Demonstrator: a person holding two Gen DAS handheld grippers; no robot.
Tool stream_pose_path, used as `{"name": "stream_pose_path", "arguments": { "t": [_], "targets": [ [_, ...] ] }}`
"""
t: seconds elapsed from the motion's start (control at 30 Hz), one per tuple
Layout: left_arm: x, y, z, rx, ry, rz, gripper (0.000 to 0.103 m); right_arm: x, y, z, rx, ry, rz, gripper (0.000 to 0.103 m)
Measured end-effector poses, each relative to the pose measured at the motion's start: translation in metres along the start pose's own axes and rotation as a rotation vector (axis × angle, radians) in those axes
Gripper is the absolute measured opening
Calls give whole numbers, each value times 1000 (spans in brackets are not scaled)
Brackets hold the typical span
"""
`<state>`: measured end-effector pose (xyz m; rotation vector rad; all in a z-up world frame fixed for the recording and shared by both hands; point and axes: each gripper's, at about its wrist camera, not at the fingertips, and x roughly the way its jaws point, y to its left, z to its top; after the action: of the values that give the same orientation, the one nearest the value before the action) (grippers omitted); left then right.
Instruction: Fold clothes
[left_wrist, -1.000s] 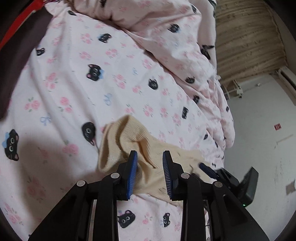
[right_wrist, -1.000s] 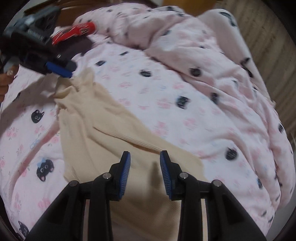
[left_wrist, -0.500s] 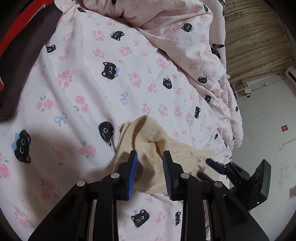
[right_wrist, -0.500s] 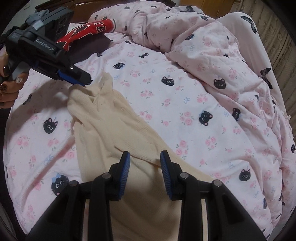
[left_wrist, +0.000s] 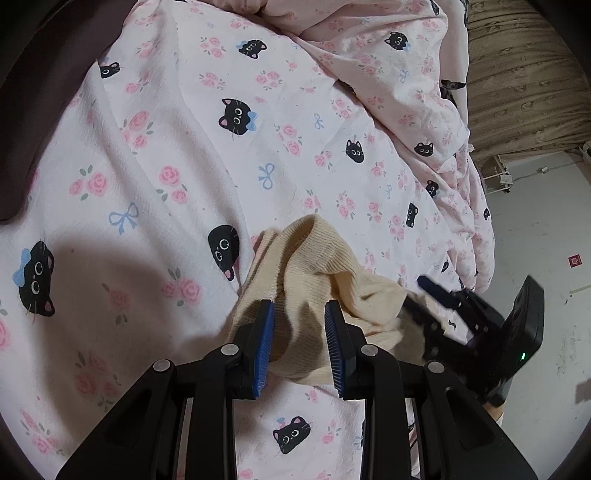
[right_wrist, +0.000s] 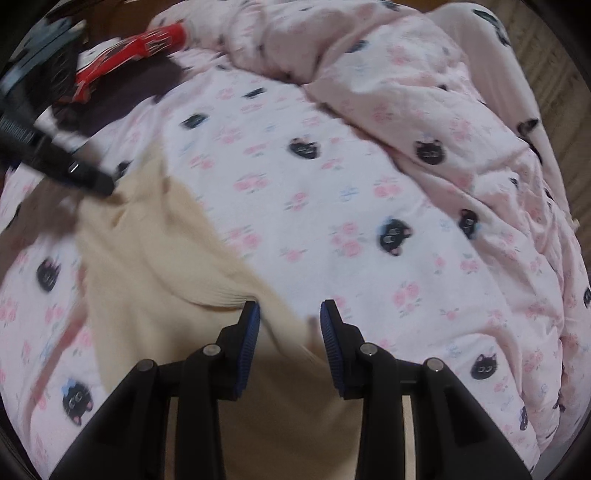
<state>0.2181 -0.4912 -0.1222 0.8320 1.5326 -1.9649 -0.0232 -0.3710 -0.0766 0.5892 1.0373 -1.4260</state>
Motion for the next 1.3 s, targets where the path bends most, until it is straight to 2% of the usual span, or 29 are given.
{"name": "stream_pose_path", "arguments": {
  "t": [0.1, 0.2, 0.3, 0.4, 0.53, 0.63, 0.8, 0.9, 1.1, 1.2, 1.3],
  "targets": [
    [-2, 1, 1, -4, -2, -3, 24, -3, -16, 5, 57, -15, -35, 35],
    [-3, 0, 2, -5, -5, -5, 24, -14, -18, 8, 54, -52, 9, 35],
    [-2, 0, 2, -4, -2, -3, 24, -20, -1, 8, -21, -56, 98, 36],
    [-2, 1, 2, -11, -1, -6, 24, -9, 26, 8, -130, 13, 115, 36],
    [-2, 2, 2, -16, 1, -8, 24, 9, 49, 10, -212, 45, 93, 36],
    [-2, 3, 1, -21, 3, -8, 24, 15, 43, 22, -160, 17, 92, 36],
    [-3, 2, 1, -18, 2, -5, 24, 20, 5, 41, 41, -18, 28, 36],
    [-5, 2, 2, -16, -1, -3, 24, 13, -13, 43, 112, -39, 13, 36],
    [-17, -8, 6, 32, -58, 1, 24, -34, -19, 7, 200, -129, 150, 36],
    [-22, -14, 11, 63, -87, -26, 24, -66, 1, -23, 184, -167, 251, 36],
    [-20, -21, 15, 90, -91, -47, 24, -88, 26, -51, 178, -168, 348, 36]
  ]
}}
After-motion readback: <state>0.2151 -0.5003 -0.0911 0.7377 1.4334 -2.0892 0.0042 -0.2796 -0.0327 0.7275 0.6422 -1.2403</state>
